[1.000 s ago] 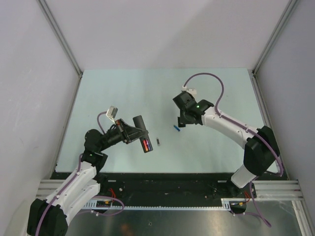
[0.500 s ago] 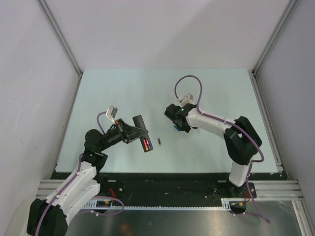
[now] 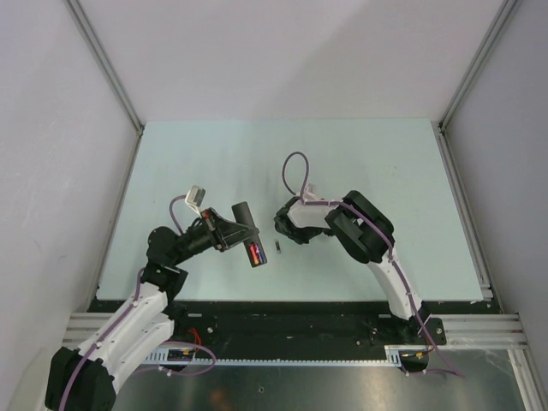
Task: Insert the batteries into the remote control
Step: Adjust the battery cover at the center of the board.
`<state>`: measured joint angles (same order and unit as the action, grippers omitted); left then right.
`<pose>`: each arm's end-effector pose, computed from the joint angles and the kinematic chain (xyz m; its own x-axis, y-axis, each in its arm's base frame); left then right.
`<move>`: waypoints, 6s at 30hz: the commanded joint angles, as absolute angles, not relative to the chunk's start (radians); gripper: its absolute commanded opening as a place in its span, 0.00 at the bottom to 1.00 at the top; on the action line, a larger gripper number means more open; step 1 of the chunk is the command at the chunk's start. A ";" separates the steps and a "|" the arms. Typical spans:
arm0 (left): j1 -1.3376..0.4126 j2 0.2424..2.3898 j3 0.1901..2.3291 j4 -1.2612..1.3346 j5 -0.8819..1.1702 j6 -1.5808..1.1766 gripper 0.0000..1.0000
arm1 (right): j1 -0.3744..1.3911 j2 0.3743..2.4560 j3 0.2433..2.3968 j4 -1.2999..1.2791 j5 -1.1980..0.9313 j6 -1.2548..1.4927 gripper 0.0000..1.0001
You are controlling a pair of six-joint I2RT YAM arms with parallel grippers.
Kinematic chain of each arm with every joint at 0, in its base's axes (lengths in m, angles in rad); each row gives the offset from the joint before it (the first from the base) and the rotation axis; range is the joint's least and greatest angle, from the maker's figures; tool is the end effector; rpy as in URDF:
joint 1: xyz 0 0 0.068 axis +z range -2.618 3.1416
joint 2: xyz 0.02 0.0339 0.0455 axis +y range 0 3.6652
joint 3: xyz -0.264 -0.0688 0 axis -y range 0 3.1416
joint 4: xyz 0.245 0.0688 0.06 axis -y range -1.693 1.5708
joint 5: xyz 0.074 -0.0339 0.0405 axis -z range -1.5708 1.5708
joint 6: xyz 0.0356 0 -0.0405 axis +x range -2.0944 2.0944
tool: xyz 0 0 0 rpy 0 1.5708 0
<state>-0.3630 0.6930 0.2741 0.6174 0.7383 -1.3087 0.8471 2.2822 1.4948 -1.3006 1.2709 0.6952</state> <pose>0.1443 -0.0804 0.2571 -0.8016 -0.4597 -0.3822 0.4059 0.0508 -0.9125 0.2678 0.2517 0.1088 -0.7841 -0.6016 -0.1522 -0.0415 0.2956 -0.9544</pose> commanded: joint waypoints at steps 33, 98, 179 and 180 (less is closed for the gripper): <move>-0.382 0.655 0.239 0.643 0.715 -1.310 0.00 | 0.703 1.661 1.111 -0.615 0.296 0.291 0.41; -0.383 0.713 0.241 0.643 0.689 -1.282 0.00 | 0.376 1.629 1.006 -0.434 -0.098 0.391 0.00; -0.384 0.696 0.222 0.641 0.647 -1.279 0.00 | 0.140 1.637 0.517 0.555 -0.764 0.815 0.33; -0.385 0.695 0.222 0.641 0.647 -1.279 0.00 | 0.138 1.634 0.518 0.548 -0.756 0.805 0.33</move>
